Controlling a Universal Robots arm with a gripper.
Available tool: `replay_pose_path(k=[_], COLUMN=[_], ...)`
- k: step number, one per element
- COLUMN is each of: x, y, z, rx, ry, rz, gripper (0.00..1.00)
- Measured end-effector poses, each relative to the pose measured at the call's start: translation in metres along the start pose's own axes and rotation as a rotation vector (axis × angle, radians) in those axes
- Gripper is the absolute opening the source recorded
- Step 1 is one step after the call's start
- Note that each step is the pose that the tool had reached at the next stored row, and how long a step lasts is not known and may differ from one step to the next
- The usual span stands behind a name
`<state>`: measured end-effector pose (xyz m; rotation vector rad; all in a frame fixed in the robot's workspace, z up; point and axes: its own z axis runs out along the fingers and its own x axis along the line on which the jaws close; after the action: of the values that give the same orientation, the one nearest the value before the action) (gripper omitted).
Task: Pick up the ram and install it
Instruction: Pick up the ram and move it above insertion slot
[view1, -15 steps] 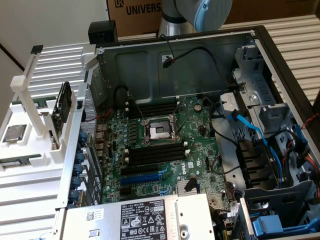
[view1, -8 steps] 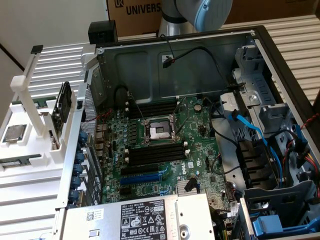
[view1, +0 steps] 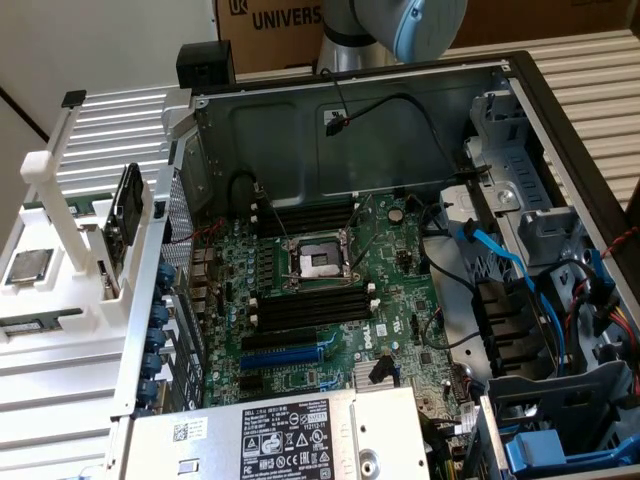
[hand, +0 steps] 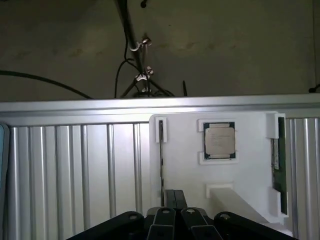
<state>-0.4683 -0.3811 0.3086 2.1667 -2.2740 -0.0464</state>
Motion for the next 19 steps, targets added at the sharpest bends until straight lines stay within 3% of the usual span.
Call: replay_pose_path(k=[19], x=[0.018], y=[-0.0096], z=[0.0341], rx=[-0.0001], ry=[0.0001], rz=[0.000], gripper=[0.11])
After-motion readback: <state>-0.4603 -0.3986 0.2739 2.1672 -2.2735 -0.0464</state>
